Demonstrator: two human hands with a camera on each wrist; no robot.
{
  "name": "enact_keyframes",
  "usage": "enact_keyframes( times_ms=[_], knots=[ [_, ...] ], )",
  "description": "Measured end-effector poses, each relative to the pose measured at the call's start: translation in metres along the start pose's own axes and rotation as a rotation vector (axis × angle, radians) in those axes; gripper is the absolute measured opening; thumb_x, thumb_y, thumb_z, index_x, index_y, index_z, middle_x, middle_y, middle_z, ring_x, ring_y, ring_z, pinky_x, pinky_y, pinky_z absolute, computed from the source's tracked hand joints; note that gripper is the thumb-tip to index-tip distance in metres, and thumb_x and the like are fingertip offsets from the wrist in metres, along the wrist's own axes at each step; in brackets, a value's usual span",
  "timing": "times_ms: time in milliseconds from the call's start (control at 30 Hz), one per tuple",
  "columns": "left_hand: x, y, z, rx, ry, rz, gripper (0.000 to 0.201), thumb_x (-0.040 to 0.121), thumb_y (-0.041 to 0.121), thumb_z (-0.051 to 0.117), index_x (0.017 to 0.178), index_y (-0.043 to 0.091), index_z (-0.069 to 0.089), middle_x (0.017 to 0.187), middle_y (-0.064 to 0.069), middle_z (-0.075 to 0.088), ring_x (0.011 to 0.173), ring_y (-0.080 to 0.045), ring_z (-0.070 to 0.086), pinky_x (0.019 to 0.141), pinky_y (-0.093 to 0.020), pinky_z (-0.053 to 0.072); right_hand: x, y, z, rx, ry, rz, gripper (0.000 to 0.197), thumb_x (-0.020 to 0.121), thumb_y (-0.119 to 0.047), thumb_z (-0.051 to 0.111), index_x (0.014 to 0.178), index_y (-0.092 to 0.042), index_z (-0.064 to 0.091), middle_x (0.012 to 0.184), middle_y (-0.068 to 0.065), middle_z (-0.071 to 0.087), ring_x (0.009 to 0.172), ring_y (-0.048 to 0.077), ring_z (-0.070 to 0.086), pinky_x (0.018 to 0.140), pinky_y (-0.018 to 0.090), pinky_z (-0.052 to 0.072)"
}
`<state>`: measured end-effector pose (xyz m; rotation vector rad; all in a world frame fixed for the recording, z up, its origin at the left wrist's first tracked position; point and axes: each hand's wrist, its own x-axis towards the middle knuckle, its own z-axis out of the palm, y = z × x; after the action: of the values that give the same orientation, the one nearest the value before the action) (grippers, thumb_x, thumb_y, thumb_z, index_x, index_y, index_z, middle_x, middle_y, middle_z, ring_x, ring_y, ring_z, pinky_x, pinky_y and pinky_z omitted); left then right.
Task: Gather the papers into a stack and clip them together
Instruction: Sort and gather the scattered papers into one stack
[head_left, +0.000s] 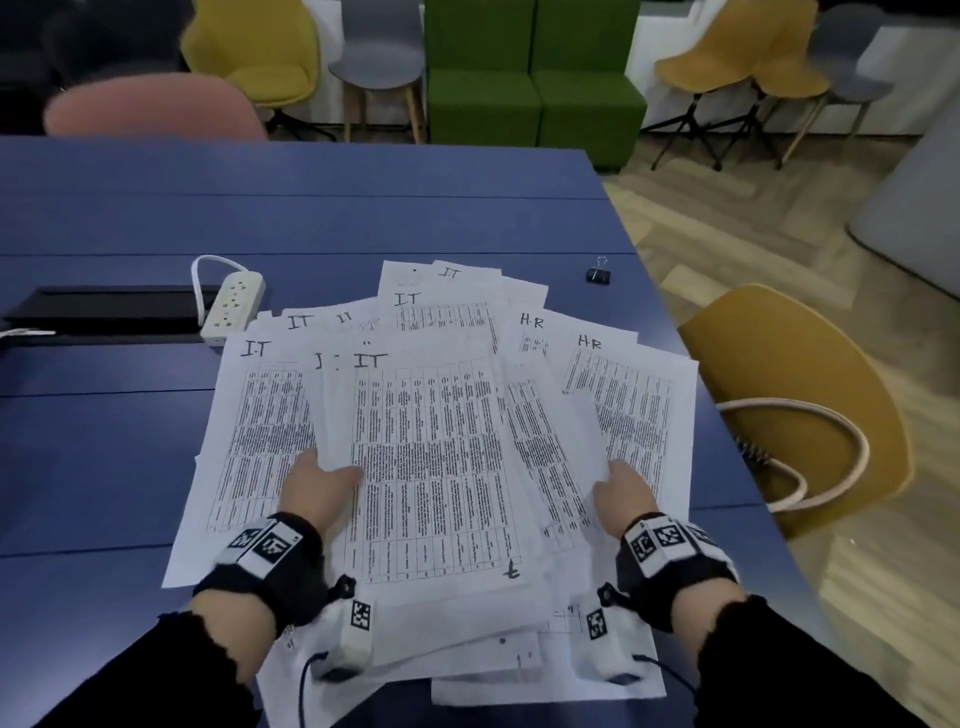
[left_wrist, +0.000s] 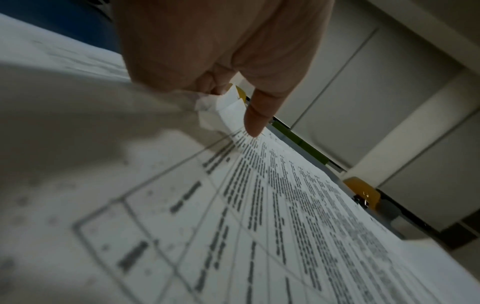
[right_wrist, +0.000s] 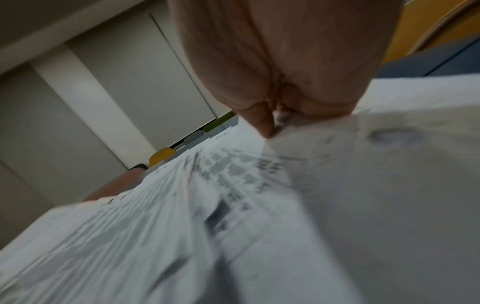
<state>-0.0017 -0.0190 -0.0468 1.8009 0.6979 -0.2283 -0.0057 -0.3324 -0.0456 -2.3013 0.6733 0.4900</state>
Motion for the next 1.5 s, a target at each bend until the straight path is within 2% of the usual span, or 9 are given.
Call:
enact_keyframes(
  times_ms=[233, 467, 600, 733, 833, 1033, 1167, 1400, 1500],
  knots=[
    [0.005, 0.009, 0.024, -0.118, -0.018, -0.080, 0.057, 0.082, 0.001, 0.069, 0.132, 0.004, 0.041, 0.117, -0.019, 0.061, 0.104, -0.035, 0.061, 0.093, -0.046, 0.051, 0.005, -0.026, 0.019, -0.056, -0.078, -0.020, 0.024, 0.094, -0.003, 0.035, 0.104, 0.004, 0.056, 0.096, 0.014, 0.057, 0.090, 0.028, 0.054, 0.076, 0.029, 0.041],
    [0.004, 0.000, 0.016, 0.083, -0.163, 0.017, 0.055, 0.088, 0.001, 0.059, 0.135, 0.020, 0.037, 0.114, -0.009, 0.059, 0.089, -0.026, 0.060, 0.066, -0.036, 0.055, 0.018, -0.011, 0.008, 0.021, -0.048, 0.027, 0.029, 0.093, 0.001, 0.037, 0.067, -0.007, 0.045, 0.092, 0.014, 0.052, 0.086, 0.024, 0.048, 0.074, 0.028, 0.038],
    [0.012, -0.004, -0.002, 0.068, -0.279, -0.002, 0.069, 0.085, -0.005, 0.059, 0.142, 0.025, 0.034, 0.131, -0.007, 0.057, 0.118, -0.035, 0.056, 0.101, -0.048, 0.045, 0.015, -0.013, 0.002, 0.014, -0.092, 0.056, 0.021, 0.094, -0.002, 0.039, 0.092, -0.002, 0.059, 0.109, 0.021, 0.060, 0.097, 0.032, 0.054, 0.078, 0.031, 0.040],
    [0.013, 0.000, -0.002, 0.121, -0.429, -0.016, 0.072, 0.084, -0.002, 0.059, 0.145, 0.025, 0.031, 0.129, -0.008, 0.057, 0.113, -0.026, 0.055, 0.092, -0.040, 0.050, 0.008, -0.024, 0.005, -0.008, -0.118, 0.083, 0.038, 0.097, -0.008, 0.040, 0.132, 0.003, 0.047, 0.135, 0.022, 0.051, 0.126, 0.034, 0.047, 0.099, 0.031, 0.039],
    [0.008, 0.007, 0.011, 0.182, -0.415, -0.003, 0.068, 0.085, -0.005, 0.057, 0.143, 0.021, 0.034, 0.127, -0.006, 0.057, 0.112, -0.024, 0.057, 0.097, -0.041, 0.049, 0.004, -0.027, 0.005, 0.003, -0.099, 0.093, 0.039, 0.098, -0.007, 0.036, 0.134, 0.005, 0.044, 0.138, 0.021, 0.047, 0.128, 0.033, 0.045, 0.104, 0.031, 0.036],
    [-0.010, 0.015, 0.038, 0.105, -0.038, 0.100, 0.025, 0.092, 0.000, 0.047, 0.110, 0.016, 0.051, 0.105, -0.001, 0.062, 0.073, -0.014, 0.056, 0.063, -0.026, 0.049, -0.010, -0.037, 0.012, 0.195, -0.040, 0.093, 0.052, 0.100, -0.034, 0.035, 0.132, 0.006, 0.045, 0.139, 0.025, 0.047, 0.128, 0.034, 0.046, 0.106, 0.040, 0.035],
    [-0.019, 0.027, 0.053, 0.137, -0.250, 0.113, 0.019, 0.092, 0.010, 0.056, 0.111, 0.010, 0.052, 0.111, -0.004, 0.060, 0.073, -0.015, 0.058, 0.068, -0.032, 0.055, -0.015, -0.034, 0.015, 0.176, -0.163, 0.053, 0.079, 0.090, -0.031, 0.060, 0.148, -0.001, 0.015, 0.156, 0.014, 0.022, 0.142, 0.029, 0.027, 0.113, 0.039, 0.026],
    [-0.013, 0.026, 0.043, -0.040, -0.311, -0.054, 0.042, 0.086, 0.008, 0.068, 0.121, 0.010, 0.046, 0.114, -0.011, 0.062, 0.101, -0.025, 0.061, 0.080, -0.031, 0.049, -0.018, -0.013, 0.009, 0.435, -0.238, -0.054, 0.036, 0.077, -0.015, 0.076, 0.104, -0.021, 0.053, 0.121, 0.002, 0.062, 0.109, 0.021, 0.058, 0.107, 0.044, 0.039],
    [-0.014, 0.020, 0.030, -0.163, -0.390, -0.105, 0.042, 0.083, 0.005, 0.073, 0.122, 0.006, 0.057, 0.112, -0.011, 0.069, 0.106, -0.024, 0.062, 0.093, -0.035, 0.044, -0.012, 0.005, 0.000, 0.798, -0.373, -0.073, 0.077, 0.045, -0.023, 0.094, 0.112, -0.018, 0.058, 0.119, 0.010, 0.068, 0.107, 0.029, 0.065, 0.099, 0.048, 0.046]
  ],
)
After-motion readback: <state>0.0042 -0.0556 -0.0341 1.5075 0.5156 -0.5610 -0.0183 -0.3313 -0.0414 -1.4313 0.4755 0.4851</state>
